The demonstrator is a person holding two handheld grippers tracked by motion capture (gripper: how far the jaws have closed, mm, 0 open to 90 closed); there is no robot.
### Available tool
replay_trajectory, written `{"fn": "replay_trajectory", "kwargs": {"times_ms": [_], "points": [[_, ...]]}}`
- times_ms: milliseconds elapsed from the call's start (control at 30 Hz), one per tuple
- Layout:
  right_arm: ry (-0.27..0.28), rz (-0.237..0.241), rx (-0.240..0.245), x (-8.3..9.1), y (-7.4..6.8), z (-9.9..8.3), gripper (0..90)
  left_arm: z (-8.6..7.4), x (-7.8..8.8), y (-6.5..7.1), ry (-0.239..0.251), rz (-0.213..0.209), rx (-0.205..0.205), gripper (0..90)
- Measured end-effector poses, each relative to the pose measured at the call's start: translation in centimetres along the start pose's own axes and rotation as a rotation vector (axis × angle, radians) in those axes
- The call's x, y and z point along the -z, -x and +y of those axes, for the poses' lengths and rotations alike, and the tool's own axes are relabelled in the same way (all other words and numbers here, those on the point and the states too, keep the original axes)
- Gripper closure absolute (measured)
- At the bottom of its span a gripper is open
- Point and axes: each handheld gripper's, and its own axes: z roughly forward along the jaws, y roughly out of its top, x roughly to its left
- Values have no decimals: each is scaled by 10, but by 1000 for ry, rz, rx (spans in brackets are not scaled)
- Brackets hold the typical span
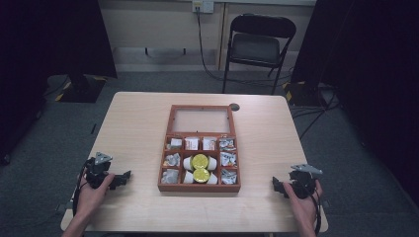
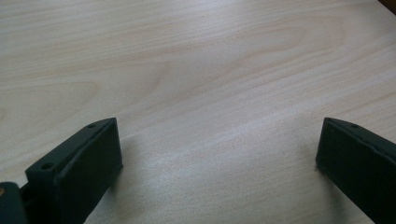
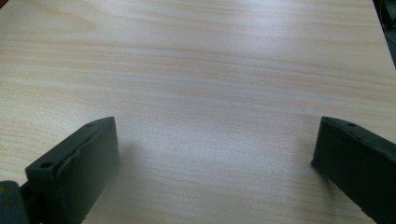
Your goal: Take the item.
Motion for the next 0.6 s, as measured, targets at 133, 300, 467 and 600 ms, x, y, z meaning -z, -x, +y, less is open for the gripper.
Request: {"fn": "replay_trajectory", "kwargs": {"times_ms": [133, 300, 467, 600], "points": [[0, 1, 0, 0, 0, 0, 0, 0, 0, 0, 0, 0, 0, 0], [-1, 10, 4, 0, 0, 0, 0, 0, 0, 0, 0, 0, 0, 0], [4, 16, 7, 1, -1, 0, 30, 0, 0, 0, 0, 0, 0, 0], [15, 14, -3, 4, -1, 1, 141, 0, 0, 0, -1, 1, -1, 0]]}}
